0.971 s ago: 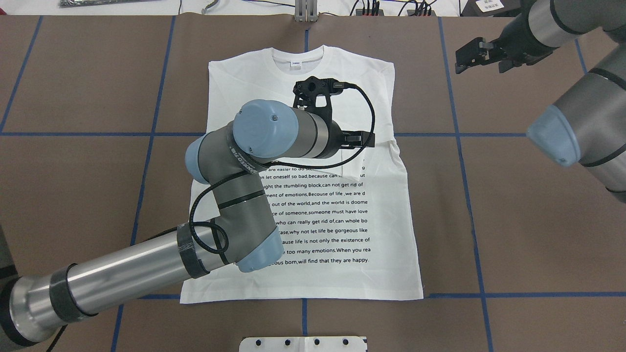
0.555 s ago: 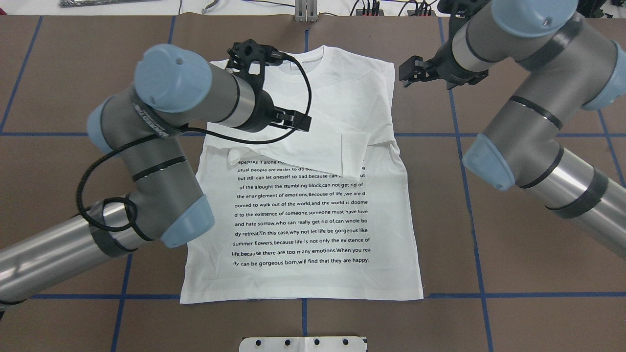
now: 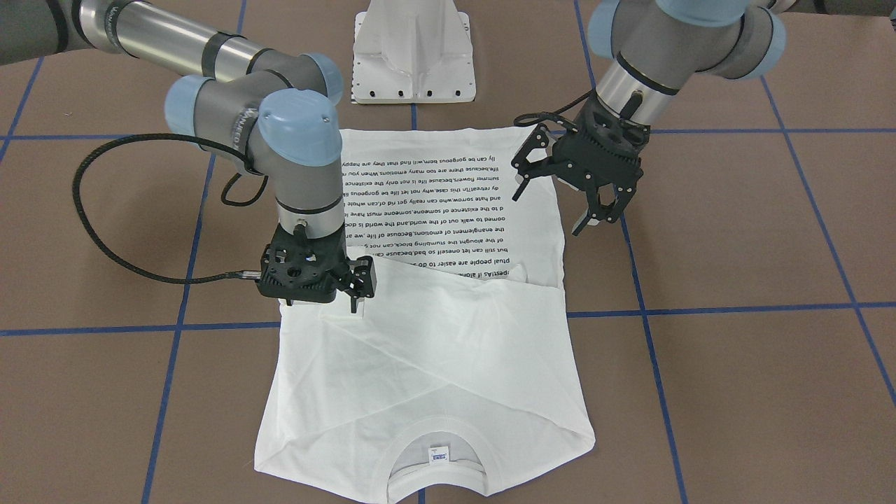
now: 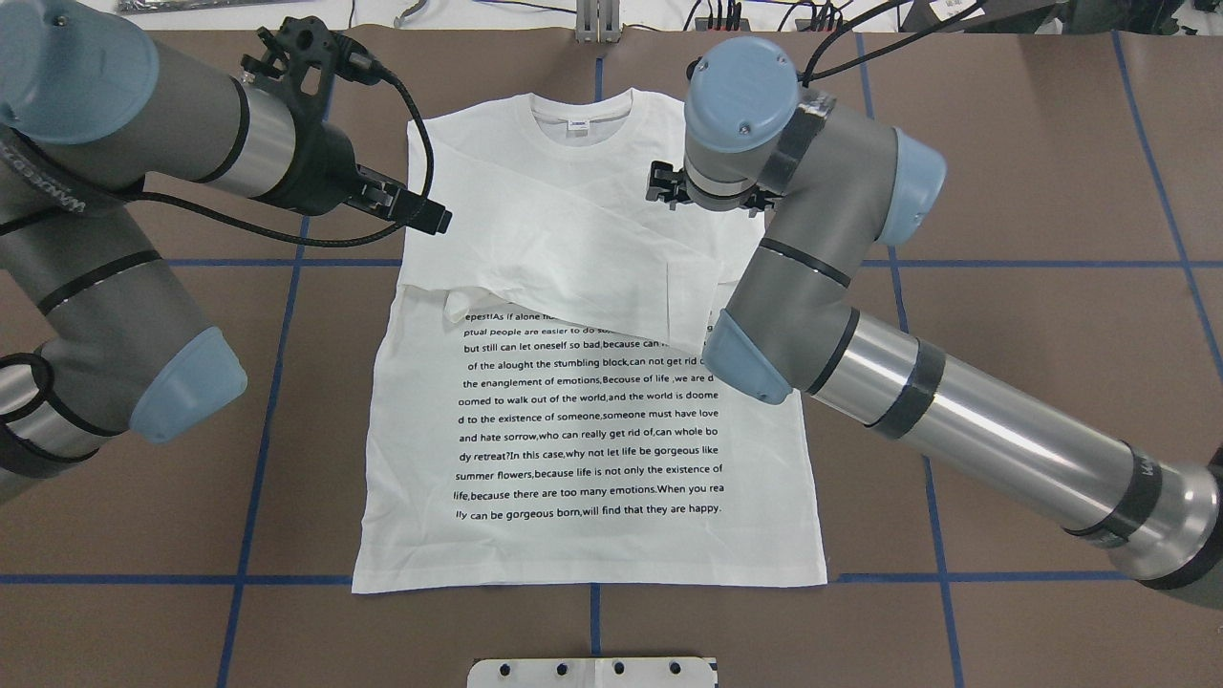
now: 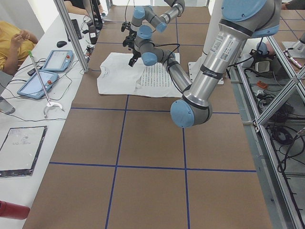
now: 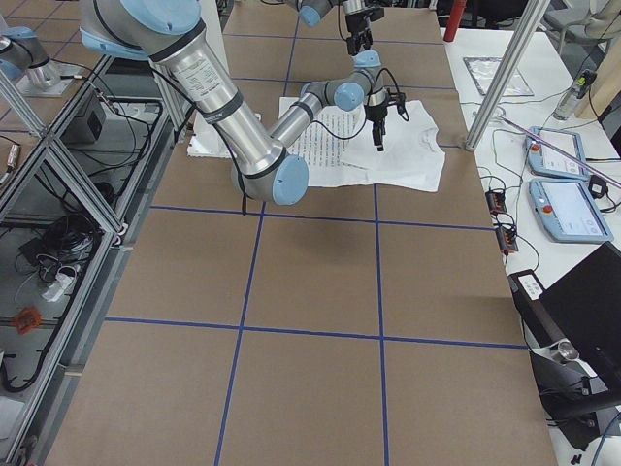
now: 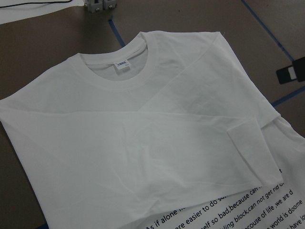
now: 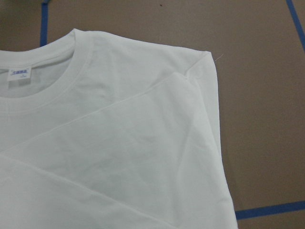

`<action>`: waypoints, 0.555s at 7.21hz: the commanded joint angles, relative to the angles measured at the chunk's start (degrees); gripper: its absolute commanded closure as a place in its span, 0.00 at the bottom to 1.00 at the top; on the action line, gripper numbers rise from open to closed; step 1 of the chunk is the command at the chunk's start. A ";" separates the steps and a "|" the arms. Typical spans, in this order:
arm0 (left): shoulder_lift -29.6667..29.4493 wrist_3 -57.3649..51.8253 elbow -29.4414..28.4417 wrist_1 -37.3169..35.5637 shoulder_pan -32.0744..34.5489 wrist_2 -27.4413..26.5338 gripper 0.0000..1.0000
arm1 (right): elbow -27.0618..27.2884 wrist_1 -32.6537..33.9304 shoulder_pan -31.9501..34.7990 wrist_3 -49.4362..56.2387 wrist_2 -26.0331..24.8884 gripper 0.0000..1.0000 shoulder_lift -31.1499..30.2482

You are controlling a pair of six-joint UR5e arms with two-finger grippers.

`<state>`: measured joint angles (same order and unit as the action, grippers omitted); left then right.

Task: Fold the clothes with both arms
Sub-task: 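Release the sleeve with the left gripper while the right gripper moves over the shirt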

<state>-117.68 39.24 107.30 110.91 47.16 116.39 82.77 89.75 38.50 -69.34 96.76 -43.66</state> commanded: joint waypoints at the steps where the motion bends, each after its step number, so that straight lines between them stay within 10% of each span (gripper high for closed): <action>1: 0.70 -0.66 0.37 0.01 0.47 0.51 0.00 | -3.14 3.13 -2.82 -1.94 -3.93 0.00 1.39; 4: 0.96 -0.31 0.37 0.01 0.47 0.59 0.00 | -3.32 6.58 -3.78 -1.94 -5.96 0.00 2.17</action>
<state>-116.78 38.72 107.66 110.92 47.61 116.91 79.63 95.65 35.34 -71.25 91.64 -42.08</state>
